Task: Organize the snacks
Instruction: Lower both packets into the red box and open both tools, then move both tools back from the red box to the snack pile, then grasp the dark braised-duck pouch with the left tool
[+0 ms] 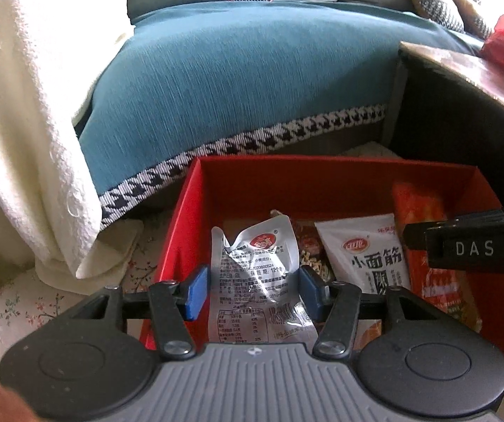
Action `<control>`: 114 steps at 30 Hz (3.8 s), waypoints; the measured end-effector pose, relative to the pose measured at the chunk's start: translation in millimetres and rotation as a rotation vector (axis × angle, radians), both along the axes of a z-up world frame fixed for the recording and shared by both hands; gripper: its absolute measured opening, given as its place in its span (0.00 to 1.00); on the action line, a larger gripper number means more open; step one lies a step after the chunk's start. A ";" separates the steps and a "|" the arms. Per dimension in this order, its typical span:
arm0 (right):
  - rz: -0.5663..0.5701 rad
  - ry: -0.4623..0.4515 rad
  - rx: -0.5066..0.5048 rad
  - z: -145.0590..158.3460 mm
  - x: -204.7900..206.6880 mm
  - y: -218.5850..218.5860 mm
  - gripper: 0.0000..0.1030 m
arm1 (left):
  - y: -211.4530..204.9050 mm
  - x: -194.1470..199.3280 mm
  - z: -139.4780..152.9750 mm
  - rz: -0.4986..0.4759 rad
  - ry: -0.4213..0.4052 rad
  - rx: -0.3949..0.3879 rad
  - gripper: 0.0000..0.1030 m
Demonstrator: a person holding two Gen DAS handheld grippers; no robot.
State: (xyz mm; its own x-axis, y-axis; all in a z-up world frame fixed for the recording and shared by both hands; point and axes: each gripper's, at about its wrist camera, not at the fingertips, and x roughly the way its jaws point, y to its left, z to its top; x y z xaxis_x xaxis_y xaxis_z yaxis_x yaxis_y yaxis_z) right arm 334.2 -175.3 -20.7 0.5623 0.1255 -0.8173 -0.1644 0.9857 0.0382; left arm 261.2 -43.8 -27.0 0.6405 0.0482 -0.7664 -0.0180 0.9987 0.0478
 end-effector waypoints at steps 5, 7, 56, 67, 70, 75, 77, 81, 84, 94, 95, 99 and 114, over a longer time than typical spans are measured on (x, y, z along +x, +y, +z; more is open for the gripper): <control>-0.007 -0.002 0.001 -1.0 1.3 -2.3 0.65 | 1.7 -0.1 -0.1 0.010 0.007 -0.002 0.48; -0.007 -0.002 -0.008 -2.1 0.9 -2.5 0.65 | 1.7 -0.6 0.9 0.010 0.001 0.003 0.53; 0.045 -0.017 0.026 26.8 -75.1 10.7 0.81 | 25.3 -68.4 34.9 0.030 -0.043 -0.024 0.64; 0.074 0.010 0.026 21.4 -102.4 17.9 0.82 | 34.0 -95.1 34.5 0.032 -0.027 -0.032 0.64; 0.074 0.017 0.027 20.0 -108.4 16.4 0.83 | 37.1 -102.9 32.6 0.036 -0.017 -0.035 0.64; 0.073 0.029 0.037 17.3 -120.0 14.1 0.83 | 40.7 -114.2 27.3 0.040 0.014 -0.042 0.64; 0.079 0.034 0.036 16.2 -123.6 15.1 0.83 | 42.9 -119.1 24.9 0.045 0.029 -0.048 0.64; 0.096 0.036 0.040 17.5 -128.6 17.1 0.83 | 48.2 -126.1 22.1 0.060 0.048 -0.063 0.64; 0.103 0.034 0.043 19.5 -131.0 16.9 0.83 | 52.4 -132.0 17.1 0.070 0.070 -0.078 0.64; 0.106 0.024 0.069 25.4 -133.3 7.3 0.84 | 30.1 -143.2 -14.0 0.034 0.173 -0.074 0.64; 0.104 0.024 0.071 25.7 -133.1 5.4 0.84 | 28.7 -142.1 -15.9 0.036 0.171 -0.071 0.65; 0.088 0.027 0.085 26.8 -130.2 -1.0 0.84 | 36.2 -140.8 -19.2 0.075 0.172 -0.099 0.63; 0.125 0.034 0.081 27.1 -130.3 6.5 0.84 | 65.1 -143.2 -24.4 0.122 0.222 -0.173 0.68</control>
State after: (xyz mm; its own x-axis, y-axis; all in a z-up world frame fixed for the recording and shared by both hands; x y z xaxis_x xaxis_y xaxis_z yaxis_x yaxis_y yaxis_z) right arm 203.9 -168.8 6.4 0.5107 0.2591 -0.8198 -0.2827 0.9511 0.1245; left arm 118.0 21.3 -51.4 0.4536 -0.0288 -0.8907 -0.1463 0.9835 -0.1063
